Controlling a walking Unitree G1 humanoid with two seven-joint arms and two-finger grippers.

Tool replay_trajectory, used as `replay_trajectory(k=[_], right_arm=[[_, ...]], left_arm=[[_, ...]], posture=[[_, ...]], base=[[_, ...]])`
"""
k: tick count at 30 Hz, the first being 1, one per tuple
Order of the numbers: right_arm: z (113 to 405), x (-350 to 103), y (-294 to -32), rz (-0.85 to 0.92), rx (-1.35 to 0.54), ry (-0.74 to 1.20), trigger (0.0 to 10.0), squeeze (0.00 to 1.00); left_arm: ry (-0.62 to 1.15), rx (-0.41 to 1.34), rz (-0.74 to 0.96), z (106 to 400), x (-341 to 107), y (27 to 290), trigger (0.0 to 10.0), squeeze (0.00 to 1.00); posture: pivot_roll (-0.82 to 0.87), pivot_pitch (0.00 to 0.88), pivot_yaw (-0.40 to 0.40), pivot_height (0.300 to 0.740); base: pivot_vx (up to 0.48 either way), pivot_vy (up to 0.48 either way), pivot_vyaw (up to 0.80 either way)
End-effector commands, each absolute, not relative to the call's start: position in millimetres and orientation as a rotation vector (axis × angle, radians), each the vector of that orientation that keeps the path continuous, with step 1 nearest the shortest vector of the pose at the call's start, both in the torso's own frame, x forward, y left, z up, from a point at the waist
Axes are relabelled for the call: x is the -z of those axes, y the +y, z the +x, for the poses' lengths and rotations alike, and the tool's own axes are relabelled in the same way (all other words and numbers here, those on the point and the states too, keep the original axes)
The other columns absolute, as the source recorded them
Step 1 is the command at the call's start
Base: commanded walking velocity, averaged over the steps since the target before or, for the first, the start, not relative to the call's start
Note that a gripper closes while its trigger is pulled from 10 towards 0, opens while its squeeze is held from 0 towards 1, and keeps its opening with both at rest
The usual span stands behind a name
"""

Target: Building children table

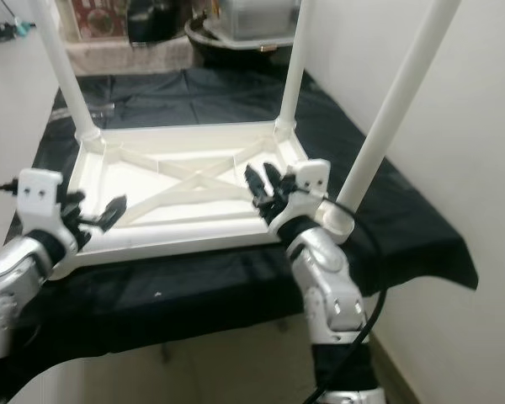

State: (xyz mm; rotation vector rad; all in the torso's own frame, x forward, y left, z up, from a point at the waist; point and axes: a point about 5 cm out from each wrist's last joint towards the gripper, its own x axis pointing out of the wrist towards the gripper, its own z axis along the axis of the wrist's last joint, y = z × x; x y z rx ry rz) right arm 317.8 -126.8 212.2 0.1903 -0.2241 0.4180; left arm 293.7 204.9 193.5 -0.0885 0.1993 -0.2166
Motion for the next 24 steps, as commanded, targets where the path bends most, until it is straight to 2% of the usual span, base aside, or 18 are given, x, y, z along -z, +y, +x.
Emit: replay_trajectory(k=[1,4,5,12,18,24], right_arm=[[317,-208,-125,0.201,-0.43,-0.202,10.0,0.0],[316,-207,-125,0.201,-0.432,-0.2,10.0,0.0],[316,-207,-123,0.204,-0.429,-0.196,10.0,0.0],[315,-206,-123,0.207,-0.423,-0.191,10.0,0.0],[315,-205,-125,0.205,-0.415,-0.19,10.0,0.0],[314,-206,-127,0.198,-0.406,-0.194,10.0,0.0]], left_arm=[[0.292,0.271,-0.139,289,-185,205,10.0,0.0],[0.337,0.322,-0.153,288,-185,209,10.0,0.0],[0.397,0.367,-0.169,293,-184,223,10.0,0.0],[0.49,0.338,-0.18,305,-173,239,10.0,0.0],[0.512,0.348,-0.196,310,-170,236,10.0,0.0],[0.539,0.398,-0.307,314,-170,226,10.0,0.0]], posture=[[0.06,0.127,-0.082,0.74],[0.06,0.137,-0.076,0.74],[0.06,0.149,-0.072,0.74],[0.06,0.162,-0.061,0.74],[0.06,0.166,-0.059,0.74],[0.06,0.172,-0.059,0.74]], base=[[0.0,0.0,0.0],[0.0,0.0,0.0],[0.0,0.0,0.0],[0.0,0.0,0.0],[0.0,0.0,0.0],[0.0,0.0,0.0]])
